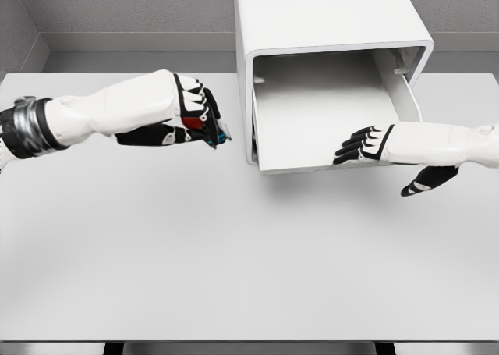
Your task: Slide open multi-storey tabletop storage cabinets and put open load switch and slide close multi-storey tabletop storage cabinets
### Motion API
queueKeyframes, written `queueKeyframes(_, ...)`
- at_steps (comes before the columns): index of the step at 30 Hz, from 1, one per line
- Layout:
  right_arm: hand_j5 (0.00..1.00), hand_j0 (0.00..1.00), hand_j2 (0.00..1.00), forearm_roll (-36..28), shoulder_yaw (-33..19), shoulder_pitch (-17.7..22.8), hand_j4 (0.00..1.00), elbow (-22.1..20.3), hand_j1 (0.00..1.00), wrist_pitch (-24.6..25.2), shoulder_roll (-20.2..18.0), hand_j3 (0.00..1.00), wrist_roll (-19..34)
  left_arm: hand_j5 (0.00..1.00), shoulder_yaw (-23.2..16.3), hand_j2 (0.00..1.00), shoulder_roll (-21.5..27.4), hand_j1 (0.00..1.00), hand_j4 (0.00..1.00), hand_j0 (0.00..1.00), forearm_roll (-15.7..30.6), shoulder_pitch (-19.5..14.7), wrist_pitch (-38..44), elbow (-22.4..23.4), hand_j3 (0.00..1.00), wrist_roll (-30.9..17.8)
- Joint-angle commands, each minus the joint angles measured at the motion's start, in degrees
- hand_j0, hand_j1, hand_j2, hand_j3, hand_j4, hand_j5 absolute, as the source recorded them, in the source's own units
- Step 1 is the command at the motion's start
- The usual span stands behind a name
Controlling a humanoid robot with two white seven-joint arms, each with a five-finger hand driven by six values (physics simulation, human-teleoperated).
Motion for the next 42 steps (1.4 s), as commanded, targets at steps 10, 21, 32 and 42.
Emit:
queueKeyframes(10,1.00,1.00,1.00,-0.4,0.1,0.0,1.00,0.5,1.00,0.1,1.6,1.00,0.5,0.43,-1.4,0.43,-5.9,0.43,0.43,0.43,-2.2,-2.5,0.2,2.1,0.43,-0.1)
queueKeyframes(21,1.00,1.00,1.00,0.7,0.1,-0.3,1.00,1.6,1.00,3.5,2.1,1.00,0.6,0.43,-4.0,0.43,-10.0,0.43,0.43,0.43,-3.4,-5.5,0.2,4.0,0.43,-0.2)
queueKeyframes(32,1.00,1.00,1.00,1.7,0.2,0.3,1.00,0.2,1.00,2.5,2.4,1.00,1.4,0.43,-5.7,0.43,-16.1,0.43,0.43,0.43,-6.4,-7.2,0.2,6.2,0.43,-0.3)
queueKeyframes(42,1.00,1.00,1.00,1.7,0.2,0.1,1.00,-0.1,1.00,0.1,0.9,1.00,1.4,0.43,-5.7,0.43,-16.2,0.43,0.43,0.43,-6.6,-7.9,0.2,6.7,0.43,-0.8)
